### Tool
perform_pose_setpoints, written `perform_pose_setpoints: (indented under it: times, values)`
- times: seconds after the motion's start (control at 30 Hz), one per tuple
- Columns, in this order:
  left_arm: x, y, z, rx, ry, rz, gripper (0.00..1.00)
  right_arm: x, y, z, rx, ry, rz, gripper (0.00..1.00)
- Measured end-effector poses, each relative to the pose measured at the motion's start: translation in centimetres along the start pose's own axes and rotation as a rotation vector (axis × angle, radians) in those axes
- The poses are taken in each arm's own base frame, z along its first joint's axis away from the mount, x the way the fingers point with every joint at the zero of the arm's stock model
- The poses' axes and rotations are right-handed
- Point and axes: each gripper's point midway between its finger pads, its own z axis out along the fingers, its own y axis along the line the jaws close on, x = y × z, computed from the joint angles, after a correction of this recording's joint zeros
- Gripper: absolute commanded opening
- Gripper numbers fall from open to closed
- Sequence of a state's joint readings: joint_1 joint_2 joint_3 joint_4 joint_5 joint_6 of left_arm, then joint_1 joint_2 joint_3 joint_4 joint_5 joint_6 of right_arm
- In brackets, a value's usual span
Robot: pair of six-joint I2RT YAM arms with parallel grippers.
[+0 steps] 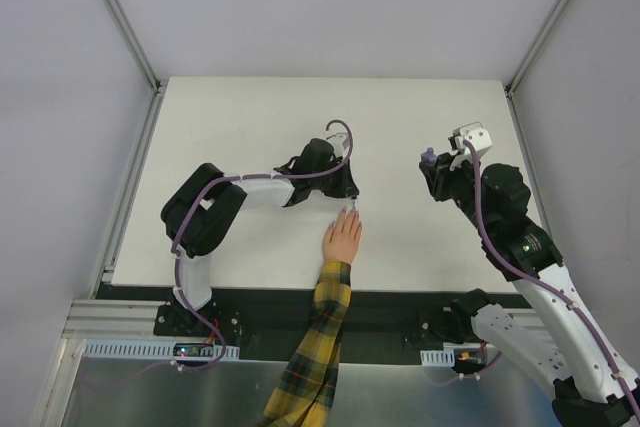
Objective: Paint the nails
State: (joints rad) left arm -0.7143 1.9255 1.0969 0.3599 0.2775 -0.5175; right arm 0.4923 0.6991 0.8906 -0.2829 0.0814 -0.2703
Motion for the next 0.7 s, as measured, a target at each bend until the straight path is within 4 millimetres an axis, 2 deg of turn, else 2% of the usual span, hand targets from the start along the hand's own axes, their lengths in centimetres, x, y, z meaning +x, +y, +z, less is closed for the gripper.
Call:
perform_pose_setpoints:
  times: [0.7]
  values:
    - [0.29,0.07,-0.01,-0.004,0.008,-0.024,0.00,0.13,0.28,0.05,-0.016,0.001,0.000,0.01]
